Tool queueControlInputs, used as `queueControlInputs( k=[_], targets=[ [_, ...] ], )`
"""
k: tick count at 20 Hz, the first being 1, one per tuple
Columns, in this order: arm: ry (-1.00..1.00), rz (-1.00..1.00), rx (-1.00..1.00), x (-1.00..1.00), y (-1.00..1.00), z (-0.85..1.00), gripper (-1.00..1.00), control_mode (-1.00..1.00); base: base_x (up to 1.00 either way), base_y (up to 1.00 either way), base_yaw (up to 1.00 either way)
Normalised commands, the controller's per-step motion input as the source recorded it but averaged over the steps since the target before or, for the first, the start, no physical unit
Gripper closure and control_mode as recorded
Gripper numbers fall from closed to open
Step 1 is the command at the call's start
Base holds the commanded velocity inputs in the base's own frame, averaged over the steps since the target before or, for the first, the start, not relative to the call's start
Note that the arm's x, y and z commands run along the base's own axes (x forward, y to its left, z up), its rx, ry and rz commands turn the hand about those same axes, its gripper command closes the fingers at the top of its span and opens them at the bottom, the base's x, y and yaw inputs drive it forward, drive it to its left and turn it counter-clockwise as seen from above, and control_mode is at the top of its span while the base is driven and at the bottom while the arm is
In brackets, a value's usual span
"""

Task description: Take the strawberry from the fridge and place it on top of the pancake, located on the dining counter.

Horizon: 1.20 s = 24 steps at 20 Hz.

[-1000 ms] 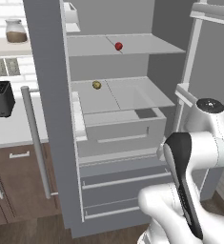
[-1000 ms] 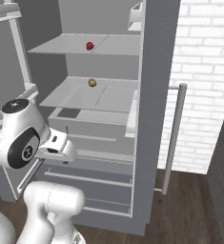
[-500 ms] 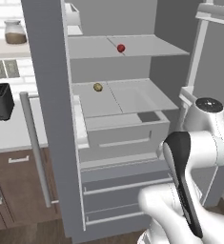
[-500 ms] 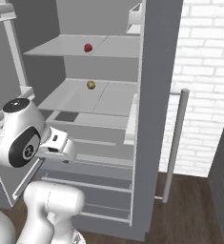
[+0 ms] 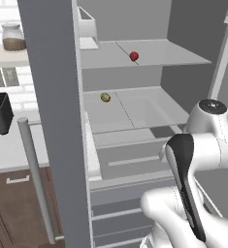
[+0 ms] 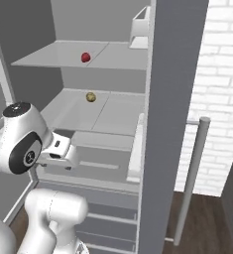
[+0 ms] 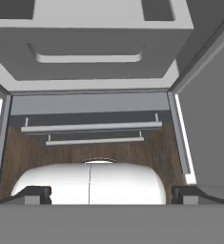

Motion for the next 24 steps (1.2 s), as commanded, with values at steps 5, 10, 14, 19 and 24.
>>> queueControlInputs(
  k=[5, 10, 14, 19, 24],
  targets=[
    [0.00, 0.00, 0.00, 0.00, 0.00, 0.00, -1.00, 1.00, 0.54, 0.05, 0.00],
    [0.00, 0.00, 0.00, 0.00, 0.00, 0.00, -1.00, 1.00, 0.48, 0.00, 0.00],
    [0.00, 0.00, 0.00, 0.00, 0.00, 0.00, -1.00, 1.00, 0.44, 0.00, 0.00],
    [0.00, 0.00, 0.00, 0.00, 0.00, 0.00, -1.00, 1.00, 0.59, 0.00, 0.00],
    [0.00, 0.00, 0.00, 0.00, 0.00, 0.00, -1.00, 1.00, 0.30, 0.00, 0.00]
  ],
)
